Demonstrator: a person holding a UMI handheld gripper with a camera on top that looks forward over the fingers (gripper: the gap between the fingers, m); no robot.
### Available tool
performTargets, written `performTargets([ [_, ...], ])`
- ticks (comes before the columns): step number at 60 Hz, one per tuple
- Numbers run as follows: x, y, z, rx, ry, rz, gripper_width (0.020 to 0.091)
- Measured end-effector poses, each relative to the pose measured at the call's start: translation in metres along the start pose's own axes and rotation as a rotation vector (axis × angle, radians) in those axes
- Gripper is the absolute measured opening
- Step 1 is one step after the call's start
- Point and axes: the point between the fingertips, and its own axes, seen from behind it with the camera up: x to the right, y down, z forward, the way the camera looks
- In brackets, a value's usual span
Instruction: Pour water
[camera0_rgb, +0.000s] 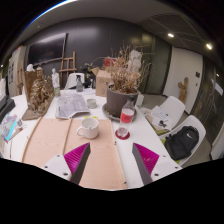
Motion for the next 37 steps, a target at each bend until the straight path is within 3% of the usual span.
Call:
performTargets([
  [16, -0.069, 0.034, -0.087, -0.012, -0.048, -0.008, 0.0852],
  [26, -0.081, 0.054, -0.106, -0.037, -0.046, 0.018, 0.0852],
  [37, -0.072, 0.042, -0.111, -0.002, 0.003, -0.038, 0.0858],
])
